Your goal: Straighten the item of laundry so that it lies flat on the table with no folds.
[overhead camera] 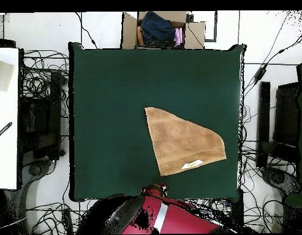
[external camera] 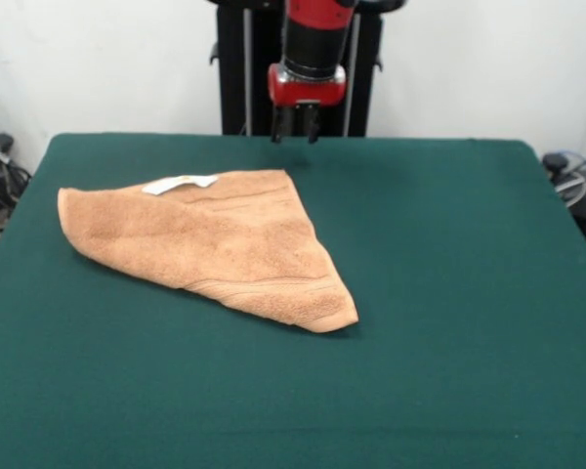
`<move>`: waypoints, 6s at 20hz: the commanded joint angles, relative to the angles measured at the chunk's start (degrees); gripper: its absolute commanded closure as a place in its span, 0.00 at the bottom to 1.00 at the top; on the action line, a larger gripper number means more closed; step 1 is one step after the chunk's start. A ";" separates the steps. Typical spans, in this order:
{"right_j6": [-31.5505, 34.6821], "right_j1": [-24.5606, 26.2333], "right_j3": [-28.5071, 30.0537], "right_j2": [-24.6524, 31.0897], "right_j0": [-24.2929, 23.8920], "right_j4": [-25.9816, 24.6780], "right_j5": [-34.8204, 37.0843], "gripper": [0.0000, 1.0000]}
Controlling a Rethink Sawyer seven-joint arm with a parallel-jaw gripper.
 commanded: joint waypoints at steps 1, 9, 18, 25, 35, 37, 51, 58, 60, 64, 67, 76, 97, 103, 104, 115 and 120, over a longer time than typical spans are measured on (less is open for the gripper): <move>9.84 2.92 -5.94 7.01 -0.81 -0.96 0.86 0.00; 9.50 4.75 -7.54 6.47 -0.19 -0.99 -0.13 0.00; 9.08 7.20 -9.15 6.48 -0.71 -1.35 0.59 0.00; 9.58 7.88 -9.26 6.67 -1.05 -1.60 0.49 0.00; 10.72 2.55 -4.13 5.98 0.34 -0.64 2.82 0.00; 10.93 1.82 -3.05 5.86 0.18 -0.90 2.70 0.00; 11.38 -2.02 2.29 5.08 -0.49 -2.27 1.60 0.00; 10.45 1.29 -0.50 6.30 -1.56 -2.42 1.51 0.00; 9.51 3.37 -3.33 7.47 -2.64 -2.61 2.15 0.00; 7.92 5.90 -7.07 9.35 -4.72 -3.16 3.54 0.00; 7.11 6.01 -8.57 9.77 -4.79 -3.15 4.69 0.00; 6.50 6.14 -10.26 9.99 -4.71 -3.42 5.58 0.00; 5.72 4.04 -13.43 10.10 -3.68 -3.11 10.59 0.00; 5.77 3.70 -14.20 10.33 -4.02 -2.98 12.30 0.00; 5.84 3.75 -14.37 10.39 -4.00 -2.75 12.82 0.00; 6.74 3.84 -15.65 10.62 -3.39 -2.61 14.16 0.00; 7.39 3.37 -15.72 9.98 -2.54 -1.63 15.34 0.00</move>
